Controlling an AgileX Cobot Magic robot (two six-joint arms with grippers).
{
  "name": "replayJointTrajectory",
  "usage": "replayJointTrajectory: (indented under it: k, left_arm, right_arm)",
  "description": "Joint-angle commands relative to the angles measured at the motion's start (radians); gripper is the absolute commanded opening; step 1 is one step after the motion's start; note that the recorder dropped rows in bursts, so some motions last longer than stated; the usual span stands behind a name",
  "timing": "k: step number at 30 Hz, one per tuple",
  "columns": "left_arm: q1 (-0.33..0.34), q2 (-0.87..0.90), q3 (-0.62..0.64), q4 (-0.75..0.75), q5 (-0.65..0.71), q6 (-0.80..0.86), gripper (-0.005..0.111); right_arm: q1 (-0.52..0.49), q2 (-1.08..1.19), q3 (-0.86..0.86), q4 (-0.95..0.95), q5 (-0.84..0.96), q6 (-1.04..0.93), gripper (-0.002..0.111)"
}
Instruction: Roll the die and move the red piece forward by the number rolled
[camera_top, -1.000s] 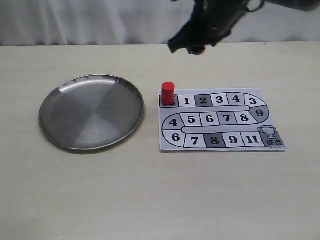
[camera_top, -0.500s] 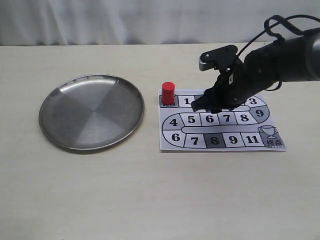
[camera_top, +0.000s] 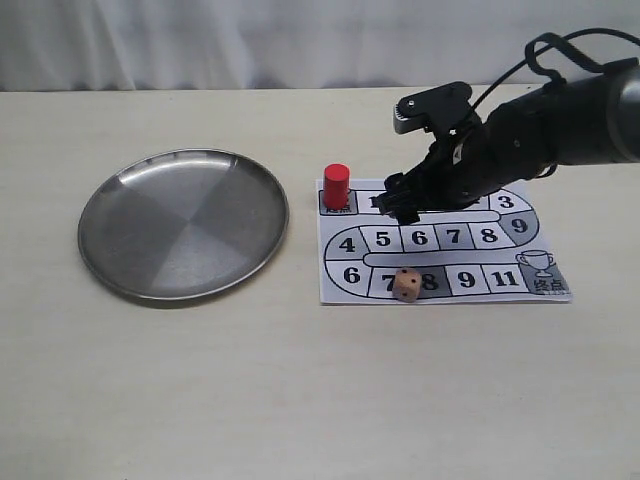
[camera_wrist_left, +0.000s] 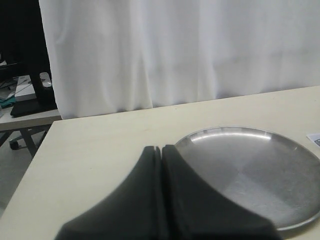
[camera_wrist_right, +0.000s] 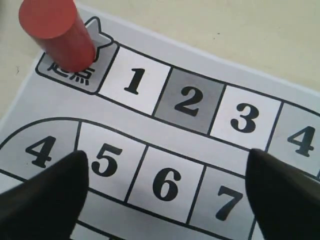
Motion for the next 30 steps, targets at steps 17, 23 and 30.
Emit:
replayJointTrajectory:
  k: [17,23,30]
  left_arm:
    - [0.003,-0.003,0.002,0.0,-0.01,-0.001,0.0]
    - [0.003,-0.003,0.002,0.0,-0.01,-0.001,0.0]
    - [0.003,-0.003,0.002,0.0,-0.01,-0.001,0.0]
  right_arm:
    - [0.0,-0.228,0.001,0.011,0.105,0.0,0.004]
    - [0.0,-0.321,0.001,0.068,0.357,-0.007,0.004]
    - [0.0,-0.282,0.047,0.309,0.523,-0.331,0.004]
